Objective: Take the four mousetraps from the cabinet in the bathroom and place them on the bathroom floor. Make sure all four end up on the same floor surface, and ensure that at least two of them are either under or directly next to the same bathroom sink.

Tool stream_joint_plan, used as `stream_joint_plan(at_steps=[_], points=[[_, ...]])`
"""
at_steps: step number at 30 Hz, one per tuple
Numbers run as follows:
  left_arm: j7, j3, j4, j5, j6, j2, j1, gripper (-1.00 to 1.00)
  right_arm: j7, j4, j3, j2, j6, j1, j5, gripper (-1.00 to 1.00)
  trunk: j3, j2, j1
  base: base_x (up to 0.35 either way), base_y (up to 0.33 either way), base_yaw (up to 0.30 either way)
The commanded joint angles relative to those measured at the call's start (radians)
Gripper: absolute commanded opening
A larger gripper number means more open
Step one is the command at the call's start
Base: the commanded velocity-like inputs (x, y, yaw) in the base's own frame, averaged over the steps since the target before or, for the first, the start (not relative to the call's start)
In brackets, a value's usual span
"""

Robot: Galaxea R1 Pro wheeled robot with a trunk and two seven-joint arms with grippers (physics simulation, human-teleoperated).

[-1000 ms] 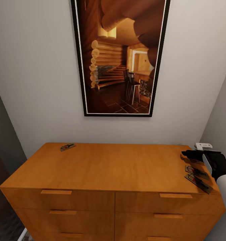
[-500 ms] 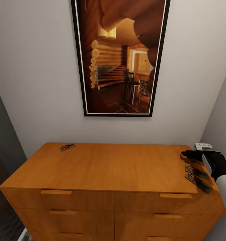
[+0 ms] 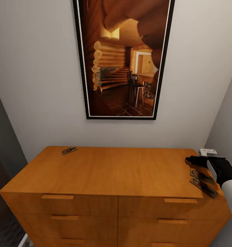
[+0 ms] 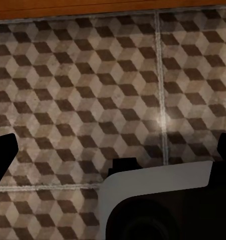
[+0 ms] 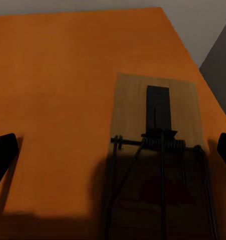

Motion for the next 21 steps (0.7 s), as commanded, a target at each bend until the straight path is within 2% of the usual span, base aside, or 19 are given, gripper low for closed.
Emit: stream_joint_plan(at_steps=[1, 7, 21], points=[[0.001, -0.006, 0.000, -0.001, -0.002, 0.001, 0.000, 1.00, 0.009, 0.004, -0.007, 0.001, -0.003, 0.000, 0.013, 1.00, -0.001, 0.000, 0.000, 0.000, 0.000, 0.000], [0.001, -0.006, 0.000, 0.000, -0.002, 0.001, 0.000, 1.00, 0.009, 0.022, -0.007, 0.000, -0.028, 0.000, 0.013, 1.00, -0.001, 0.000, 0.000, 0.000, 0.000, 0.000], [0.001, -0.006, 0.000, 0.000, -0.002, 0.001, 0.000, 1.00, 0.009, 0.027, -0.007, -0.002, -0.035, 0.000, 0.013, 1.00, -0.001, 0.000, 0.000, 0.000, 0.000, 0.000]])
